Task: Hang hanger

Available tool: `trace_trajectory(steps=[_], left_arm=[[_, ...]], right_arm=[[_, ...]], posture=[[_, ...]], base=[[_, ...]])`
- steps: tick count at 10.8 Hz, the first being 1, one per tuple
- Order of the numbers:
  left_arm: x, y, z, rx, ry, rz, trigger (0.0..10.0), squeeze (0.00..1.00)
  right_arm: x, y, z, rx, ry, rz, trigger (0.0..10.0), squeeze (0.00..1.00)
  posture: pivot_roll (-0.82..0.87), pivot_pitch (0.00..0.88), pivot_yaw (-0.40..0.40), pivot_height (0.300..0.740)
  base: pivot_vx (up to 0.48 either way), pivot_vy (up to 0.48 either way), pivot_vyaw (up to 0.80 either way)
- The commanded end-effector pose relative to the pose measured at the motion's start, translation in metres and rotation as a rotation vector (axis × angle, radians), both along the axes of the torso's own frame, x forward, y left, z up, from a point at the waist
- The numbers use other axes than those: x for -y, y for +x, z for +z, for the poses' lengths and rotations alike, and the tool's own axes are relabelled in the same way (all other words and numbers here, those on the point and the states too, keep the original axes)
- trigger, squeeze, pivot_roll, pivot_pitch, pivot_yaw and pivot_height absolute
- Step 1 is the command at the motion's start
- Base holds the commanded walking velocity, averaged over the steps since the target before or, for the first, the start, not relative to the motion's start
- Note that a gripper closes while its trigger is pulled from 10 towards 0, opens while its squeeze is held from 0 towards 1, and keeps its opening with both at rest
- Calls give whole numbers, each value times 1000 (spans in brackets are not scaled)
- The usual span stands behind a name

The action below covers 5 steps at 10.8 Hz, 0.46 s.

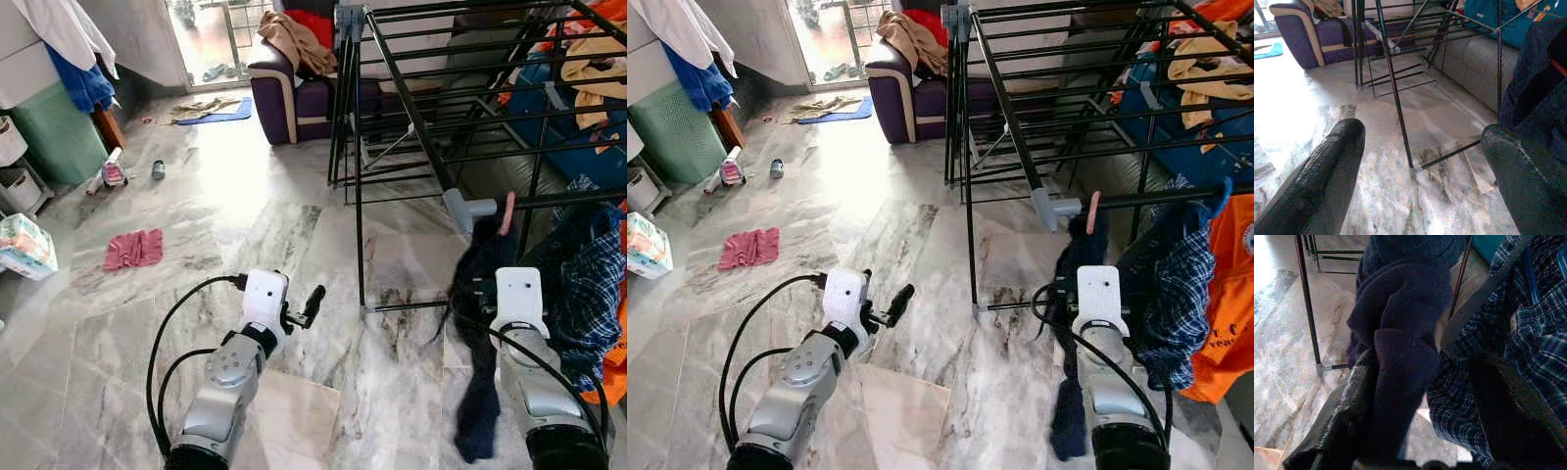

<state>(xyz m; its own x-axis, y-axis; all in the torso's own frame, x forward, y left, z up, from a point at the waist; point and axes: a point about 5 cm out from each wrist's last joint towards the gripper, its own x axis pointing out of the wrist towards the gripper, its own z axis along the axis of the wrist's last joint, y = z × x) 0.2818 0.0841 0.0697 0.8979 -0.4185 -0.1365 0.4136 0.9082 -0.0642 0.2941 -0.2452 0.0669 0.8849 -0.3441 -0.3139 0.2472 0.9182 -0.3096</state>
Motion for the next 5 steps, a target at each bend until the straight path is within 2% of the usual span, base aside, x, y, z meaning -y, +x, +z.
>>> trace_trajectory(steps=[1,2,4,5], left_arm=[[-3,0,-3,-19,13,11,10000,0],[-4,0,-4,-23,16,12,10000,0],[-4,0,-5,-27,20,11,10000,0],[-4,0,-6,-31,25,12,10000,0]], right_arm=[[-4,-2,1,14,30,13,10000,122],[-9,-5,-4,7,67,35,10000,1000],[-13,-7,-6,0,85,56,10000,1000],[-22,-4,-1,36,100,117,10000,1000]], posture=[[-149,13,86,740],[-147,7,84,740],[-145,0,83,740],[-145,0,85,740]], base=[[0,0,0],[0,0,0],[0,0,0],[0,0,0]])
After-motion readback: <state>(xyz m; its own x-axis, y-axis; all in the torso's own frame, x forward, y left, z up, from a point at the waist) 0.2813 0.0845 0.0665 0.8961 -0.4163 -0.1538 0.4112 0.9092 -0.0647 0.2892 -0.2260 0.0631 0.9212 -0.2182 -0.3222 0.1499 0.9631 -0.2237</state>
